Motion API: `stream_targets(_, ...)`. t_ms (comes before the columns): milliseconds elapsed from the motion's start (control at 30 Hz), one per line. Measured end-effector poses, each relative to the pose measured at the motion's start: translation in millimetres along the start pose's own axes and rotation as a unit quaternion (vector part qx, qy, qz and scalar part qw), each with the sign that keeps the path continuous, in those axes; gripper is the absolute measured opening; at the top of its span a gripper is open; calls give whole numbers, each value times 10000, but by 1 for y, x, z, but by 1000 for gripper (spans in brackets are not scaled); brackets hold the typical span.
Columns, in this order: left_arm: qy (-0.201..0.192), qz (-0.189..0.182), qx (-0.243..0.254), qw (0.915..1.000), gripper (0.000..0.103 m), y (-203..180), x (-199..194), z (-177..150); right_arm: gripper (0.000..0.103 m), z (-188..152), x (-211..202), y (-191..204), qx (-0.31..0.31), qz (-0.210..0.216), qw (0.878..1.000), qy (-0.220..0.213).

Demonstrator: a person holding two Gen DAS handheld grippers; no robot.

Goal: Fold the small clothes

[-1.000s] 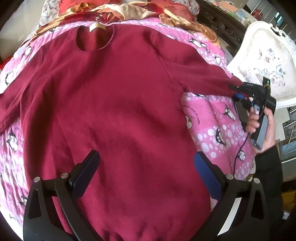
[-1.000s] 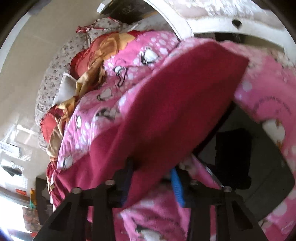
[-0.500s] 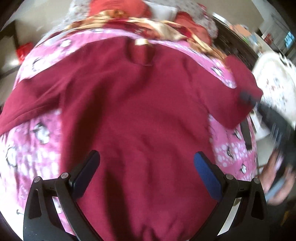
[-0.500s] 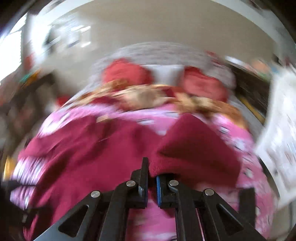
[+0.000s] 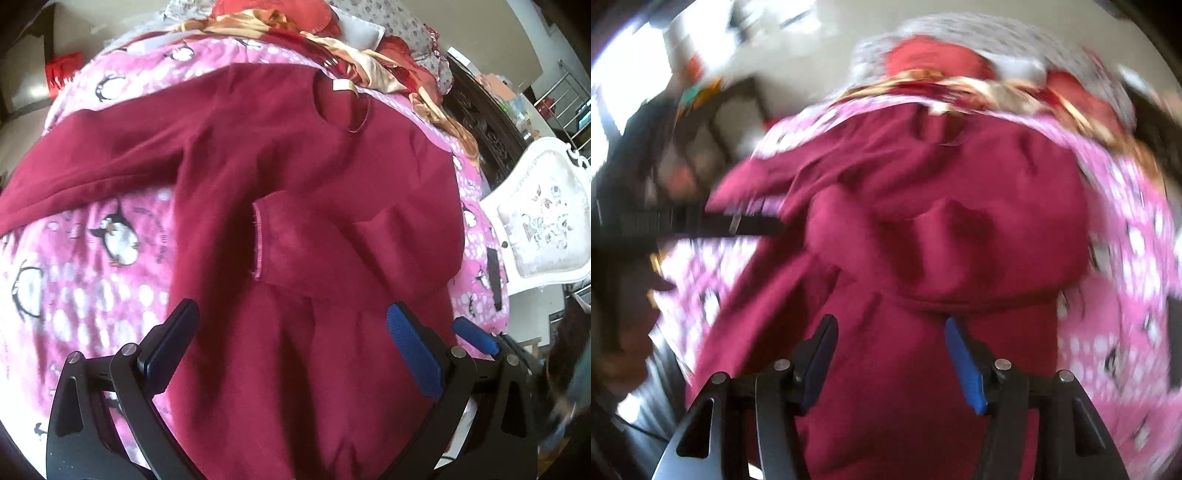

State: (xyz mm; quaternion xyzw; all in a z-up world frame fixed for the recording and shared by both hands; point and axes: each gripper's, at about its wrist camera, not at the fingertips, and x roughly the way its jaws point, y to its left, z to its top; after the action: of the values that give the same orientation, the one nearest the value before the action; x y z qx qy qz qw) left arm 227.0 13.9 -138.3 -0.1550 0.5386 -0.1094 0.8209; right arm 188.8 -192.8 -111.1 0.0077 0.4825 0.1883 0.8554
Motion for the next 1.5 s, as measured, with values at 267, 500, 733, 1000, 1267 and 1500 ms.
stream_targets(267,314,234,-23,9992,80,-2,50,40,55,13,17,-124,2979,723,9519,-51)
stream_targets(500,639,451,580,9953,12,-18,66,37,24,41,57,-167,3660,473,9290,284)
stream_targets(733,-38,71,555,9984,12,-6,-50,-9,10,49,18,-146,3136,882,9454,-120)
stream_targets(1000,1074,674,623,9900,15,25,-10,-65,10,30,77,-106,2874,1235,9477,639)
stream_targets(1267,-328,453,1119,9921,75,8,-104,-52,79,20,29,-128,3335,1418,9317,-233)
stream_targets(1500,-662,-244,1715,9826,78,-64,-100,22,56,42,53,-162,3470,1618,9234,-279)
